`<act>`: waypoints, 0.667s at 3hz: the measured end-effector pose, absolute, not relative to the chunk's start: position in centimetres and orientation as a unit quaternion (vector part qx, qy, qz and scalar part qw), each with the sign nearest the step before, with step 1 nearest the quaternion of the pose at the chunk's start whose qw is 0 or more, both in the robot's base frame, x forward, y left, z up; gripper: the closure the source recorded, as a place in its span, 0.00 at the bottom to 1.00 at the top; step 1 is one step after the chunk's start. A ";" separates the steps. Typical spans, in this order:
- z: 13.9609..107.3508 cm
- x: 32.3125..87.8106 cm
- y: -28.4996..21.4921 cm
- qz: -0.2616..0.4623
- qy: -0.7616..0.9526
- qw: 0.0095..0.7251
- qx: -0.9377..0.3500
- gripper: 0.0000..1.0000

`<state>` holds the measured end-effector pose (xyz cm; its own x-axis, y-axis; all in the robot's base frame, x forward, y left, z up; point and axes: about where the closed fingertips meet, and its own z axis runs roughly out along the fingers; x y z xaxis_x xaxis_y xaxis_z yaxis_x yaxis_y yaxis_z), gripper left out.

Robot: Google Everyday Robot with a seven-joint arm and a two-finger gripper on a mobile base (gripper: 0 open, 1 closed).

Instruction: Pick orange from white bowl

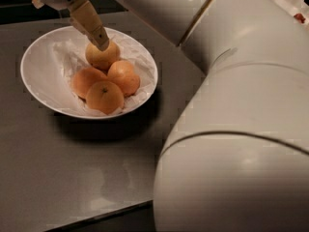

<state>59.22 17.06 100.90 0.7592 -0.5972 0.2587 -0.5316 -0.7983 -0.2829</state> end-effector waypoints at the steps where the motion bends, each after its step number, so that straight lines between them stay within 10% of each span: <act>1: 100.7 57.4 14.6 -0.183 0.314 0.096 -0.927 0.00; 2: 100.7 57.4 14.6 -0.183 0.314 0.096 -0.927 0.00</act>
Offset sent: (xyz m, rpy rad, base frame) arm -0.0444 -0.0625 -0.0093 -0.0851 0.0287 -0.0821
